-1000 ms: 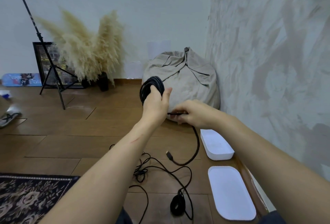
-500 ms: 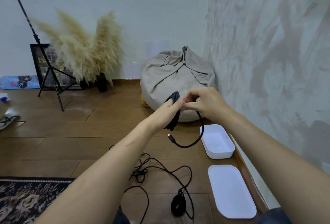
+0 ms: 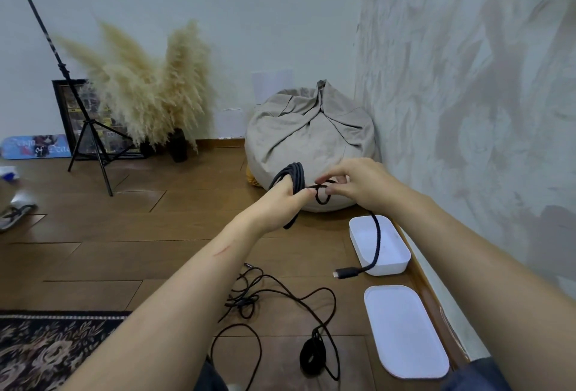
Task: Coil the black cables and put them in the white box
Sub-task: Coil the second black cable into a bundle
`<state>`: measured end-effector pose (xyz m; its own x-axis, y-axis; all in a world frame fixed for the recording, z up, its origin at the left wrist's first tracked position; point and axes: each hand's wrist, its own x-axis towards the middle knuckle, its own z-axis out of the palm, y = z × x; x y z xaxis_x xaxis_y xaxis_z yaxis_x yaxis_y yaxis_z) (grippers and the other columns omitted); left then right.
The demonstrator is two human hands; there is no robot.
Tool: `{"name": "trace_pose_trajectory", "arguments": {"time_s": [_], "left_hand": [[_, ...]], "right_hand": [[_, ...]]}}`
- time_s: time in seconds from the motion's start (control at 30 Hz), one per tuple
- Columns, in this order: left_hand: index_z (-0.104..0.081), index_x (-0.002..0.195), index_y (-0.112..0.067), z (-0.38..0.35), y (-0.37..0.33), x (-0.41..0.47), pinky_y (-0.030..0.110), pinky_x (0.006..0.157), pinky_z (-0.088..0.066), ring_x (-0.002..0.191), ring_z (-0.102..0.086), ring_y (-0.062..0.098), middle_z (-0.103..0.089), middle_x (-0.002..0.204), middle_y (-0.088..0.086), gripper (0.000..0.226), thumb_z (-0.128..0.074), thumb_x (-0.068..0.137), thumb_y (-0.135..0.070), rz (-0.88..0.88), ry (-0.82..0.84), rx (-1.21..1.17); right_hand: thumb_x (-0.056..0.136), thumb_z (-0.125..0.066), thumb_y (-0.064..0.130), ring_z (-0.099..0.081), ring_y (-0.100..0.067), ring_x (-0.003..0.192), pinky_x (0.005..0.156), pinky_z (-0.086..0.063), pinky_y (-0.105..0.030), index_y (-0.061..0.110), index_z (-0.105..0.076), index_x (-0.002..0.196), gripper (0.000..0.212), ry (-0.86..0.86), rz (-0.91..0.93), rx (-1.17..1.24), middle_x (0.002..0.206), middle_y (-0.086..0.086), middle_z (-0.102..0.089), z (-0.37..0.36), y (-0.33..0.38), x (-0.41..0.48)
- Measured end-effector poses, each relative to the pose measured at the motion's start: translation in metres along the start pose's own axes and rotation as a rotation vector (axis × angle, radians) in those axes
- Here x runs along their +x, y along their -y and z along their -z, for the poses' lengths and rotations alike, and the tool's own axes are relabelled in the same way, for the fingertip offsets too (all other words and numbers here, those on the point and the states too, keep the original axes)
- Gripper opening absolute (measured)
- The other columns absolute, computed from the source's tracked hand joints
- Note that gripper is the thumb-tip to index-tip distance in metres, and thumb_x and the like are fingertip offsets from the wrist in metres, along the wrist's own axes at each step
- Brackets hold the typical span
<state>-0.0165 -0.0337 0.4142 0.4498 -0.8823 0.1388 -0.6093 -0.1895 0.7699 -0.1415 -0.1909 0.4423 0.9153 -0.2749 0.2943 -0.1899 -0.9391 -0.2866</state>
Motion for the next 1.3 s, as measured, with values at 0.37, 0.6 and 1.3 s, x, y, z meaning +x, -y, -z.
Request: {"name": "trace_pose_trajectory", "arguments": {"time_s": [0.37,0.6,1.3], "left_hand": [[-0.058,0.110,-0.005,-0.002,0.002,-0.005,0.037,0.078,-0.042,0.084,-0.050,0.020,-0.051,0.093,0.006,0.039,-0.052,0.101,-0.042,0.063,0.043,-0.009],[-0.060,0.088,-0.024,-0.006,-0.011,-0.010,0.036,0.077,-0.039,0.078,-0.048,0.017,-0.051,0.081,0.001,0.020,-0.051,0.103,-0.034,0.014,0.043,-0.164],[-0.035,0.080,-0.014,0.002,0.032,0.010,0.032,0.055,-0.028,0.049,-0.029,0.016,-0.032,0.063,0.002,0.036,-0.049,0.102,-0.038,0.198,-0.217,0.000]], "right_hand": [[0.094,-0.065,0.031,-0.056,-0.013,0.094,0.072,-0.035,-0.029,0.031,-0.068,0.120,0.026,-0.031,-0.134,0.056,0.088,0.011,-0.059,-0.023,-0.007,0.005],[0.079,-0.061,0.038,-0.067,-0.006,0.099,0.093,-0.051,-0.031,0.028,-0.052,0.140,0.063,0.176,-0.168,0.599,0.109,0.006,-0.072,-0.026,0.000,-0.001],[0.089,-0.061,0.004,-0.036,-0.021,0.067,0.064,-0.034,-0.029,0.044,-0.036,0.149,0.076,0.110,-0.250,0.657,0.071,-0.004,-0.039,-0.019,-0.016,-0.001]]}}
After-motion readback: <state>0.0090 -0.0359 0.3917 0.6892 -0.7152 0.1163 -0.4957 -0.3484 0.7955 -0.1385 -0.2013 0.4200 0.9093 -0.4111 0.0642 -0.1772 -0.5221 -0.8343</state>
